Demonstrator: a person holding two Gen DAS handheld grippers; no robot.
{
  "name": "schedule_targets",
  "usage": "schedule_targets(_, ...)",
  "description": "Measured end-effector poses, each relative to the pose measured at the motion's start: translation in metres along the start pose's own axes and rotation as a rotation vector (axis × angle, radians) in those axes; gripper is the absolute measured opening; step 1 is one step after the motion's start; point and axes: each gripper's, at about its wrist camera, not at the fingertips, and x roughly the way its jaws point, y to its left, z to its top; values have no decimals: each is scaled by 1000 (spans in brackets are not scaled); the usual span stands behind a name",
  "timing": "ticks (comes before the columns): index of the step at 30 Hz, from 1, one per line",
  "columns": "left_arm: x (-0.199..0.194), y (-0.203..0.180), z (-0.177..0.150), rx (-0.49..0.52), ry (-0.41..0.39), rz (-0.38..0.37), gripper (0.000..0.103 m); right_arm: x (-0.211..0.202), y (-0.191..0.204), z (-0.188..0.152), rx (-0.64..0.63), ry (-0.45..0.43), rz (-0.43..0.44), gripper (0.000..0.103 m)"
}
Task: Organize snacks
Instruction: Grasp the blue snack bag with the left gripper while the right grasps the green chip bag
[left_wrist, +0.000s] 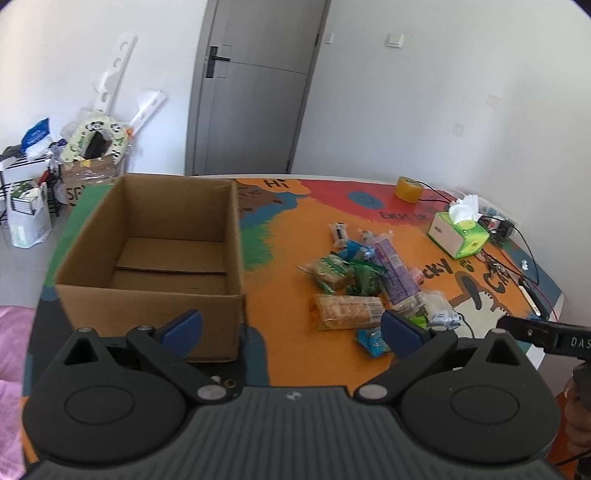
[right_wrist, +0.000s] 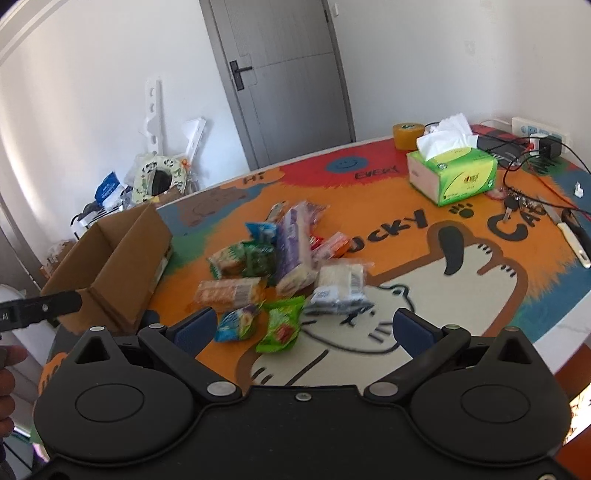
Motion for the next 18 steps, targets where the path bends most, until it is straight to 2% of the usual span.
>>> schedule_targets(7,22,-13,2,-18,-1,-45,99,18,-17,3,15,32,37,102)
schedule_targets(9,29,-19,3,-11,8,-56,95,23,-19,2,13,43,46,97)
schedule_targets(11,37,-27,3,13,11,-75,90,29,-20,0,9,60,71,88)
schedule_targets(12,42,-32,2,27,14,-80,89,33,-20,-1,9,67,77,87)
schedule_targets(14,52,-39,1,47,31,-89,80,42,-21,-3,12,85,81,73)
schedule_targets(17,70,-45,-1,59,66,-114,69,57,-23,-6,40,122,98,57)
schedule_targets(18,76,-47,-2,65,76,-121,68,61,-23,-6,43,132,105,56)
